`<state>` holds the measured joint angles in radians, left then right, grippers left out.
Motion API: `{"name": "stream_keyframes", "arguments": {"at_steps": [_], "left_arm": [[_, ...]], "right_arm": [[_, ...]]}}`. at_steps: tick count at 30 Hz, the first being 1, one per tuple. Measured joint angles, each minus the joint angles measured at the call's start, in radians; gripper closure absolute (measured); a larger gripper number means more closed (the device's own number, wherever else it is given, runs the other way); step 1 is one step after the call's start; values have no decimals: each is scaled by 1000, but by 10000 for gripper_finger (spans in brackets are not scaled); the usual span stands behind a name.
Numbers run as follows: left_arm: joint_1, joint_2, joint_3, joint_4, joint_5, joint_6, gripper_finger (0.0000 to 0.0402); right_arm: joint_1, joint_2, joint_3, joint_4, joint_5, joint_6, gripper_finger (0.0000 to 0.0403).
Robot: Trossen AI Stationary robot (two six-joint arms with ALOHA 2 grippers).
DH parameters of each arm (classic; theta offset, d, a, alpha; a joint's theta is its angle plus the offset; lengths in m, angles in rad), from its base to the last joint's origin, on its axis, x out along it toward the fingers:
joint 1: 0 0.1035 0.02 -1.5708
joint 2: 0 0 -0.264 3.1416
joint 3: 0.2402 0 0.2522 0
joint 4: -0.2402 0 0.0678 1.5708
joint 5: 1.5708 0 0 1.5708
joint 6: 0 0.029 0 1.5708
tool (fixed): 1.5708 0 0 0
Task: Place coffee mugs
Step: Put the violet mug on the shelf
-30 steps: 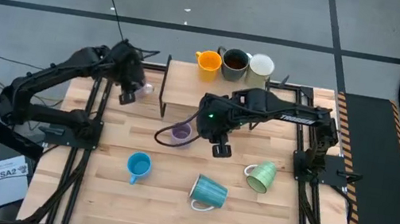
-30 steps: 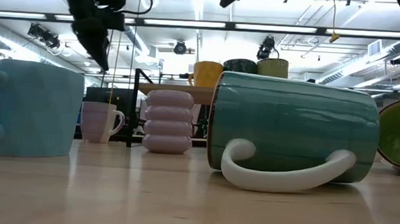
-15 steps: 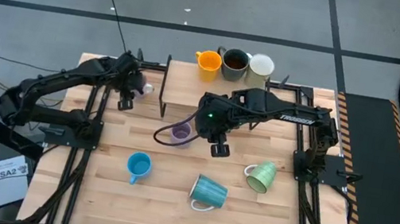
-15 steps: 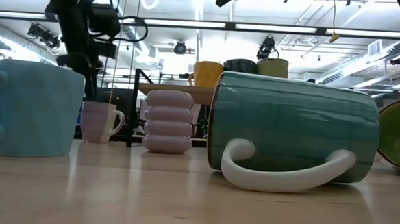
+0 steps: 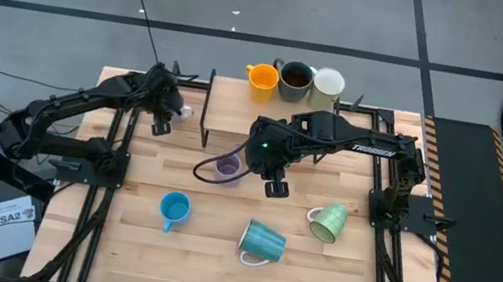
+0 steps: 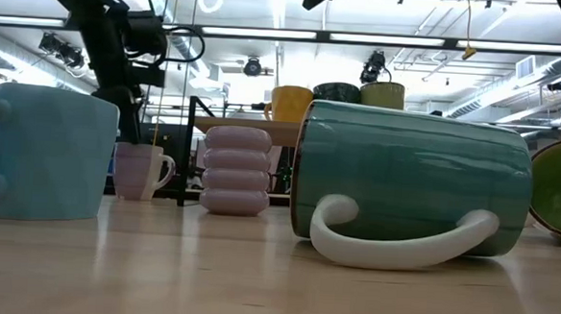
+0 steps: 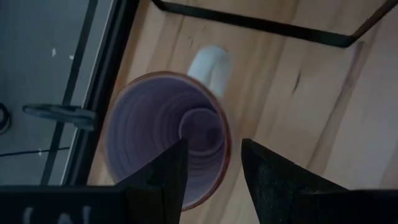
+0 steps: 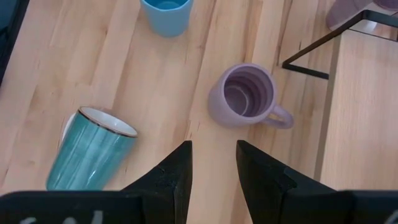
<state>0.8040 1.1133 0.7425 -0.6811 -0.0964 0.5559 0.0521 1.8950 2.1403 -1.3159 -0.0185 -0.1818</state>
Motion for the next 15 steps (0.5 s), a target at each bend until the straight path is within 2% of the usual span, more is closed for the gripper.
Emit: {"name": "stream_keyframes", "arguments": {"at_steps": [15], "left_arm": [[9,30,0,11,4,-23,244]], "right_arm": [[0,0,0,-1,0,0,273]]}}
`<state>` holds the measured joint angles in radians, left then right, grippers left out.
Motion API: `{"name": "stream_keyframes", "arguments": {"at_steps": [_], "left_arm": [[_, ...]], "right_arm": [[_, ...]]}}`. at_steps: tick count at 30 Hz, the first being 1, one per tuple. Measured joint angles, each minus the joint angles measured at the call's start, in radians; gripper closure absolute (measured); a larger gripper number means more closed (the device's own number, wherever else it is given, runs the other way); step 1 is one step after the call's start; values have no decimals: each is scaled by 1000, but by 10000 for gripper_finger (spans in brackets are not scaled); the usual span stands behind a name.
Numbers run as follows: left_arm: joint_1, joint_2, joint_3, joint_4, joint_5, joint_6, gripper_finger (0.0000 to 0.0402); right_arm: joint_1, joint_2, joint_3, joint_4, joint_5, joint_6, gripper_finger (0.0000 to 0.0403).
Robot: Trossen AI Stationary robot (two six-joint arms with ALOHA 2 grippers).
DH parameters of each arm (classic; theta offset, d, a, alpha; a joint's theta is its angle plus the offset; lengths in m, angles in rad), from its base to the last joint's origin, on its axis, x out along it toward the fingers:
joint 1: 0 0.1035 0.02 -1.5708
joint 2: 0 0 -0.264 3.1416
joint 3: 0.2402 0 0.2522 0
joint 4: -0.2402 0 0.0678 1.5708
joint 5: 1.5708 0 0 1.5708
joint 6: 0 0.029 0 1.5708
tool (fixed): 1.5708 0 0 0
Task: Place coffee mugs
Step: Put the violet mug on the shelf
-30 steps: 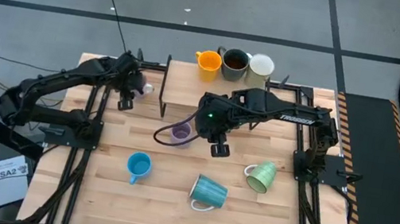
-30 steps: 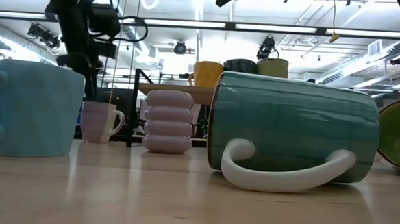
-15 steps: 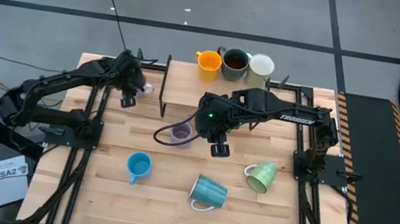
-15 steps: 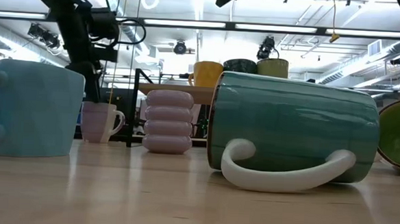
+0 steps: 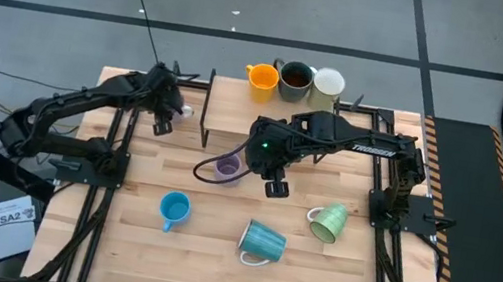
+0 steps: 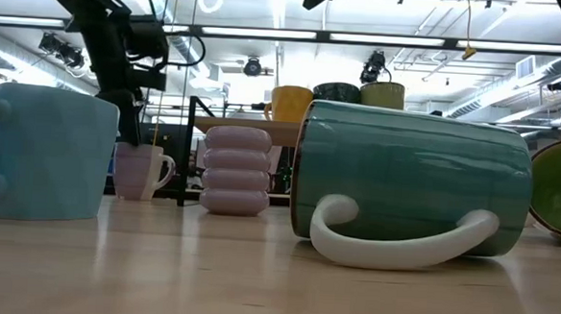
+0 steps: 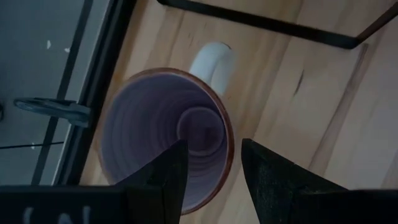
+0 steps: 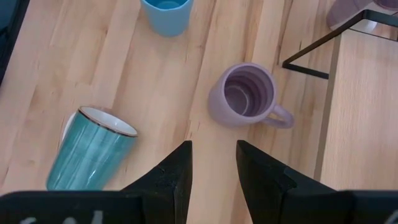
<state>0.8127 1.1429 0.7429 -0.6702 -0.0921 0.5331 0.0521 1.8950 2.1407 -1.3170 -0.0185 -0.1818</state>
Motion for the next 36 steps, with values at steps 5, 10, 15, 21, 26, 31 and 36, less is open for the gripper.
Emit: {"name": "stream_keyframes", "arguments": {"at_steps": [5,10,15,21,26,31,36], "left_arm": [[0,50,0,1,0,-5,244],[0,81,0,1,1,-55,262],[0,88,0,4,2,-139,318],[1,88,-1,-2,3,-337,379],[1,87,1,5,21,-631,372],[1,85,2,6,114,-817,364],[1,85,3,14,161,-933,363]], "right_arm": [[0,0,0,0,0,0,272],[0,0,0,0,0,0,273],[0,0,0,0,0,0,273],[0,0,0,0,0,0,272],[0,0,0,0,0,-1,273],[0,0,0,0,0,-1,273],[0,0,0,0,0,-5,273]]}}
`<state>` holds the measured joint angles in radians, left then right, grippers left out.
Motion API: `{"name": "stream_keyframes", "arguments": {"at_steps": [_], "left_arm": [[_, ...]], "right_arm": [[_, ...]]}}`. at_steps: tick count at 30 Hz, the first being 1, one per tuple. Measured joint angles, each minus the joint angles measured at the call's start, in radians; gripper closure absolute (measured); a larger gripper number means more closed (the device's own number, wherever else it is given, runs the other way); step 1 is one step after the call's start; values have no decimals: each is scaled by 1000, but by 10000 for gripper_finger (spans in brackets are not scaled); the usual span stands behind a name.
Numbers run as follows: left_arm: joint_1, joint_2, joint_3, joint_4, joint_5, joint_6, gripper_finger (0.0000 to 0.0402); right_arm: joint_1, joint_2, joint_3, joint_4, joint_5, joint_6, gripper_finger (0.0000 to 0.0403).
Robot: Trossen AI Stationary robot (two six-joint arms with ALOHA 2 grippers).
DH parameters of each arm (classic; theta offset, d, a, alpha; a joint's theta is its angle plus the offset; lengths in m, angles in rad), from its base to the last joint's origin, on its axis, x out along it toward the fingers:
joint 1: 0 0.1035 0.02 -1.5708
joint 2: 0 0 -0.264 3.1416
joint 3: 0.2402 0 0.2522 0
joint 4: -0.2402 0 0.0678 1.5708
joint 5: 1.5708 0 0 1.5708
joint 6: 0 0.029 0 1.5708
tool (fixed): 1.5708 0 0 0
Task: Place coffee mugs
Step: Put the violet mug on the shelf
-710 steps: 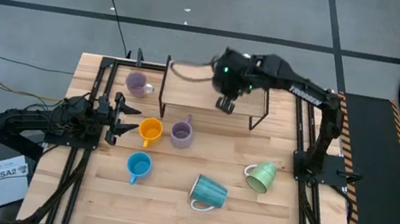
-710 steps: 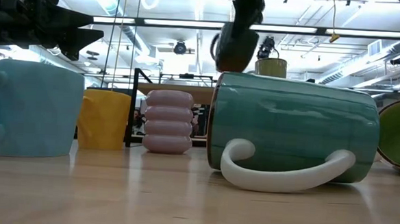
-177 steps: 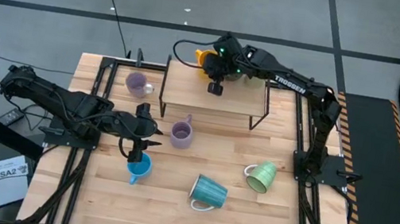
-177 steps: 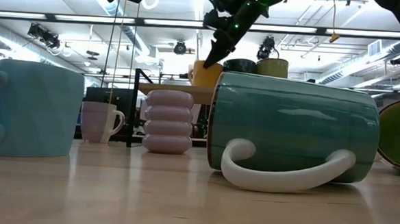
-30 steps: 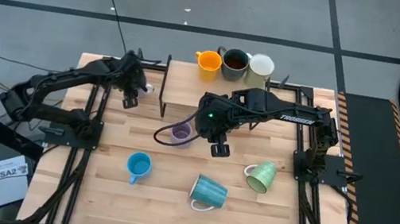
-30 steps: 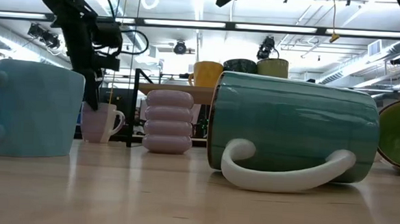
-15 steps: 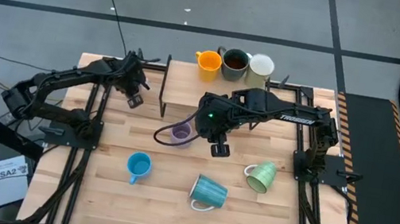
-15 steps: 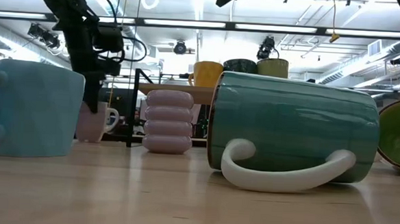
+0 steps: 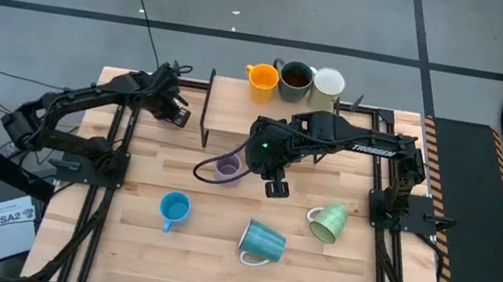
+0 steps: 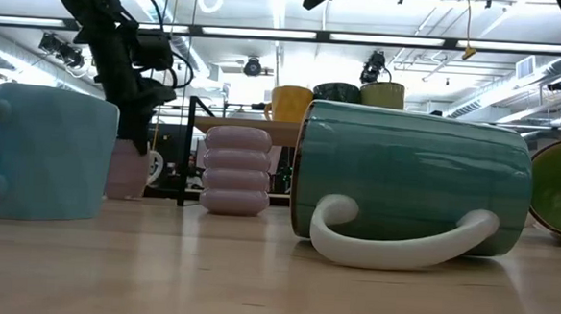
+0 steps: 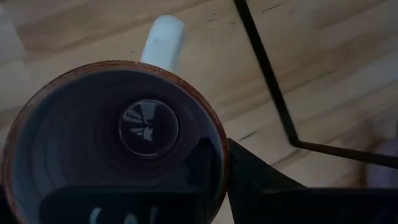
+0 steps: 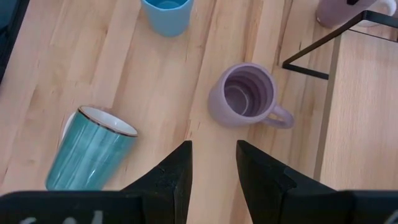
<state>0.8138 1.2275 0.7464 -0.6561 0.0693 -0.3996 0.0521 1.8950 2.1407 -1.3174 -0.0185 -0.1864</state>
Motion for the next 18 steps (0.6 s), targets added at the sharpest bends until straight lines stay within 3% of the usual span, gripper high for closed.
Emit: {"name": "stream_keyframes", "arguments": {"at_steps": [7,18], "left_arm": [[-1,3,-4,31,29,-49,338],[-1,3,-4,69,15,-112,333]], "right_arm": [[0,0,0,0,0,0,273],[0,0,0,0,0,0,272]]}}
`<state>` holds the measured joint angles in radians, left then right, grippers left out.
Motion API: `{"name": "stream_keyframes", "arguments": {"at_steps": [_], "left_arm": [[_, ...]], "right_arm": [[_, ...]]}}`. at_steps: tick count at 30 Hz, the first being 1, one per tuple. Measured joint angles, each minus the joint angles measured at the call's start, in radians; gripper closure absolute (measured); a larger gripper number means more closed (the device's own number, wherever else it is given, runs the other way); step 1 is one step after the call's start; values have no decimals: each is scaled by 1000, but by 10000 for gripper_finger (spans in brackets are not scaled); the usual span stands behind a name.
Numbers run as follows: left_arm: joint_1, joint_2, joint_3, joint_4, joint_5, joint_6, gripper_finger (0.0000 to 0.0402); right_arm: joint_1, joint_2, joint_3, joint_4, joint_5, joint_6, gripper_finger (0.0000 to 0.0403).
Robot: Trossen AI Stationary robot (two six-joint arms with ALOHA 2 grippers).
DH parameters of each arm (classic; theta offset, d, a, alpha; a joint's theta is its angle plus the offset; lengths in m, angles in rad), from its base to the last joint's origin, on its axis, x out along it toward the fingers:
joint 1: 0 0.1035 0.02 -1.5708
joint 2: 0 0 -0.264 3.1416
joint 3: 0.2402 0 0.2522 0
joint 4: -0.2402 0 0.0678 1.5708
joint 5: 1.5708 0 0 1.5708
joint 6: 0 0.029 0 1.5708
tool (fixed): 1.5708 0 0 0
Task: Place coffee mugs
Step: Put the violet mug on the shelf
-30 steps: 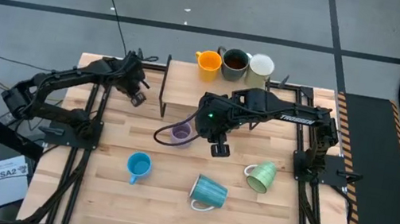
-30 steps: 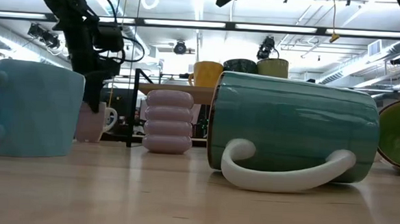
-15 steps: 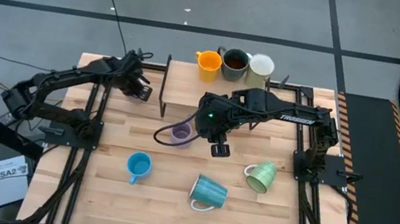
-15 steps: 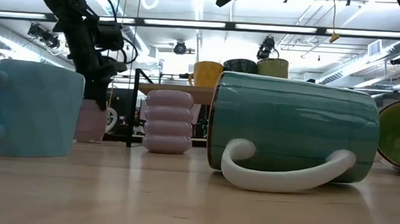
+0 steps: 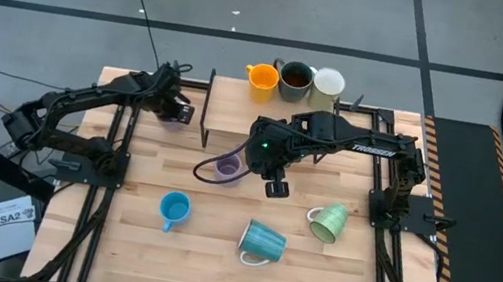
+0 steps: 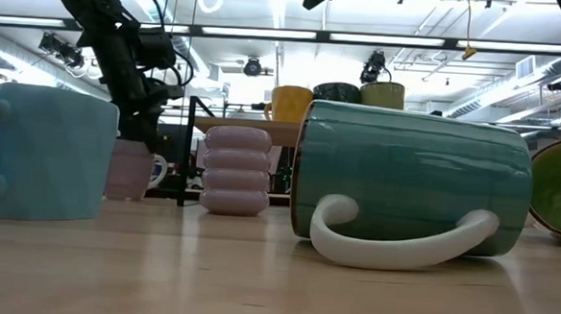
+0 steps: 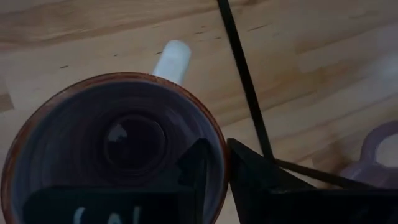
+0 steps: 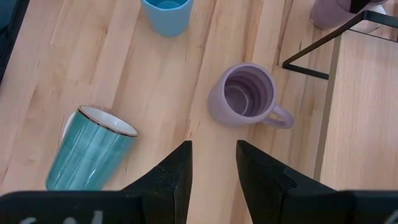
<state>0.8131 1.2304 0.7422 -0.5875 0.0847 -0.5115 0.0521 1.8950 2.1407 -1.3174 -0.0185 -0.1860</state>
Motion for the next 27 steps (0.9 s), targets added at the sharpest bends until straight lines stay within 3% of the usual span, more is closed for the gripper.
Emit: {"name": "stream_keyframes", "arguments": {"at_steps": [5,12,16,27], "left_arm": [[0,0,0,5,-2,-2,317],[0,0,0,12,-3,1,256],[0,-1,1,40,7,82,228],[0,-1,117,-20,18,167,221]], "right_arm": [[0,0,0,0,0,0,273],[0,0,0,0,0,0,273],[0,0,0,0,0,0,272],[0,0,0,0,0,0,273]]}}
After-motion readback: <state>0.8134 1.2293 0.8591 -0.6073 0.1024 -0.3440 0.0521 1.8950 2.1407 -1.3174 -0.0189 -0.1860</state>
